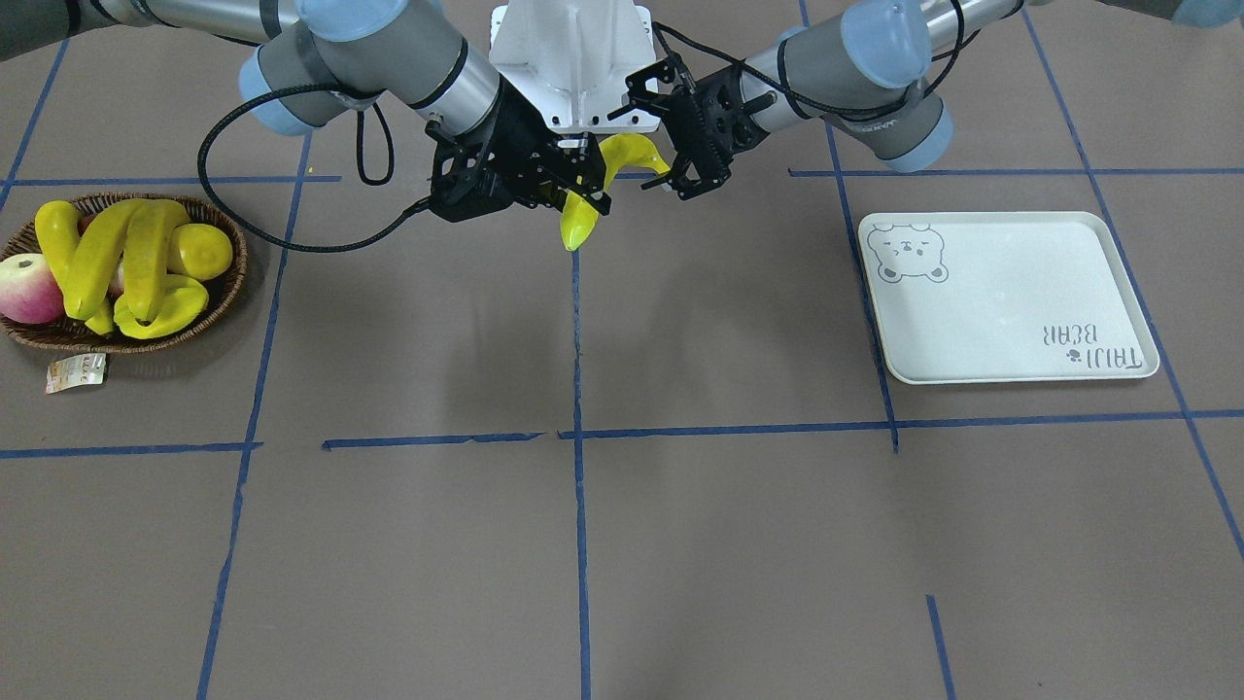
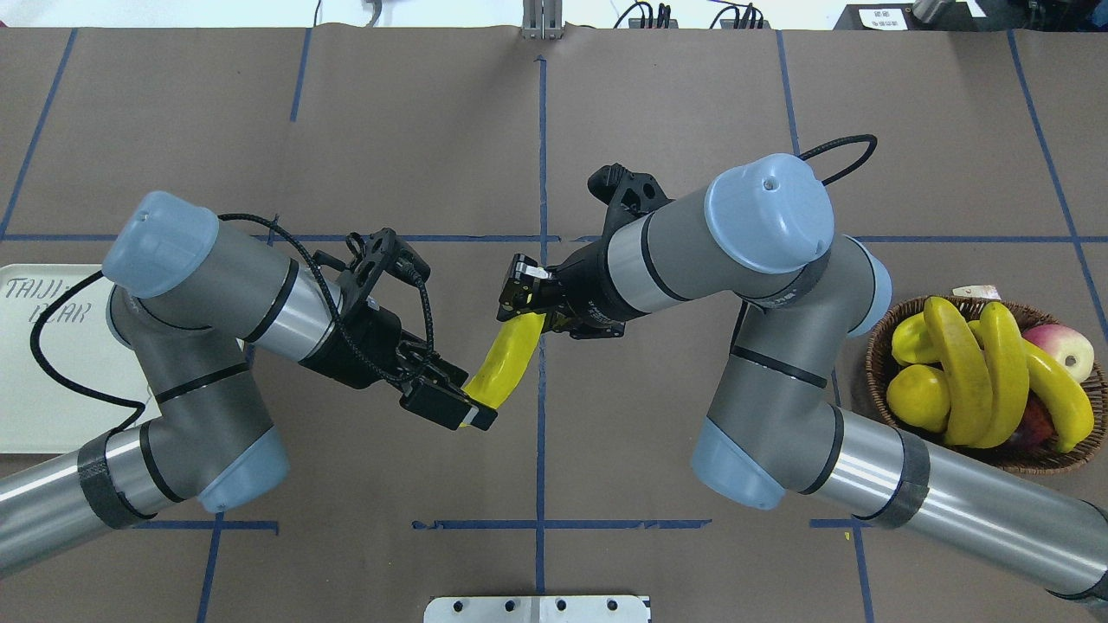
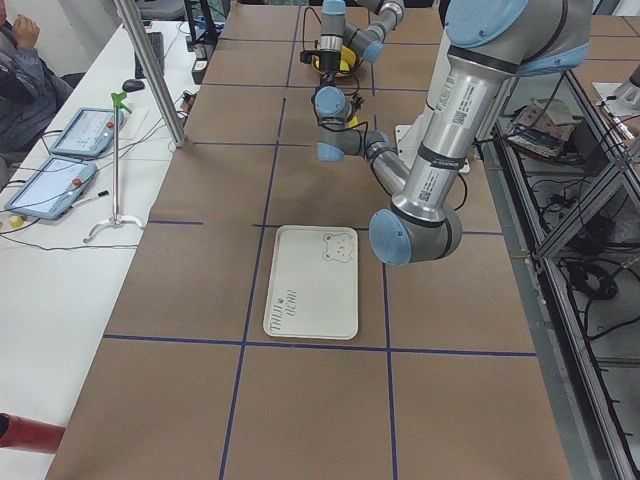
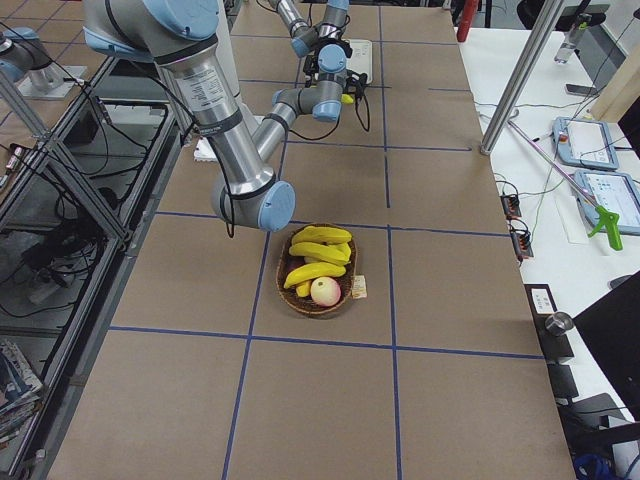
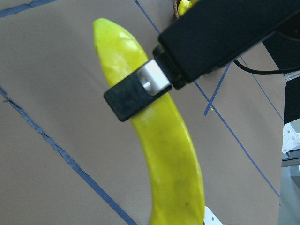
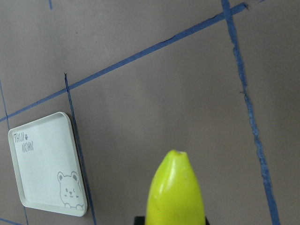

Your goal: Transfer all bananas from basket to plate

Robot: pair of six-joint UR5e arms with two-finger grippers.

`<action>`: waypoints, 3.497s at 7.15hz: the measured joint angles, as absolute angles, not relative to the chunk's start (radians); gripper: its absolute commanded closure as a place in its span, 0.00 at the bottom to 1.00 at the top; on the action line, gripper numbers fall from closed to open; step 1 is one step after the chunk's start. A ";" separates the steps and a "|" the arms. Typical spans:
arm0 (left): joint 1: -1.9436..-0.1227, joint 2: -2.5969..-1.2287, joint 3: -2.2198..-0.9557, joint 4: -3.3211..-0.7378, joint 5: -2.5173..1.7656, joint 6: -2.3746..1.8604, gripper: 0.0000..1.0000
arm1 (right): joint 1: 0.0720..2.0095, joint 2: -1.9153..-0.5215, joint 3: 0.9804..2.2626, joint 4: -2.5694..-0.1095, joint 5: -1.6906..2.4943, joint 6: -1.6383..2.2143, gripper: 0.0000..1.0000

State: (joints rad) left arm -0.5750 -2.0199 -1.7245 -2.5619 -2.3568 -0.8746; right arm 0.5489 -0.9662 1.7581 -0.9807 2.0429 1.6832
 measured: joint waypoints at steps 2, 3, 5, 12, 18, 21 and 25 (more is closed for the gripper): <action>-0.566 -2.024 -1.719 -2.561 -2.356 -0.875 0.59 | 0.546 -0.963 1.758 -0.981 2.042 1.687 0.94; -0.565 -2.024 -1.718 -2.561 -2.356 -0.875 0.81 | 0.545 -0.963 1.758 -0.981 2.042 1.687 0.89; -0.565 -2.023 -1.717 -2.558 -2.356 -0.876 1.00 | 0.543 -0.963 1.758 -0.981 2.042 1.688 0.65; -0.567 -2.019 -1.721 -2.557 -2.356 -0.885 1.00 | 0.545 -0.961 1.758 -0.980 2.032 1.689 0.00; -0.608 -1.871 -1.740 -2.494 -2.203 -0.965 1.00 | 0.588 -1.001 1.766 -1.032 2.045 1.684 0.00; -0.721 -1.748 -1.754 -2.404 -2.174 -0.963 1.00 | 0.631 -1.014 1.816 -1.240 2.062 1.638 0.00; -0.923 -1.578 -1.779 -2.223 -2.170 -0.833 1.00 | 0.661 -1.049 1.982 -1.643 2.063 1.366 0.00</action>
State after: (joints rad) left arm -0.9233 -1.5780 -1.7795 -2.2232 -2.1696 -0.8330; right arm 0.6613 -1.0489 1.9822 -1.6434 2.0632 1.3655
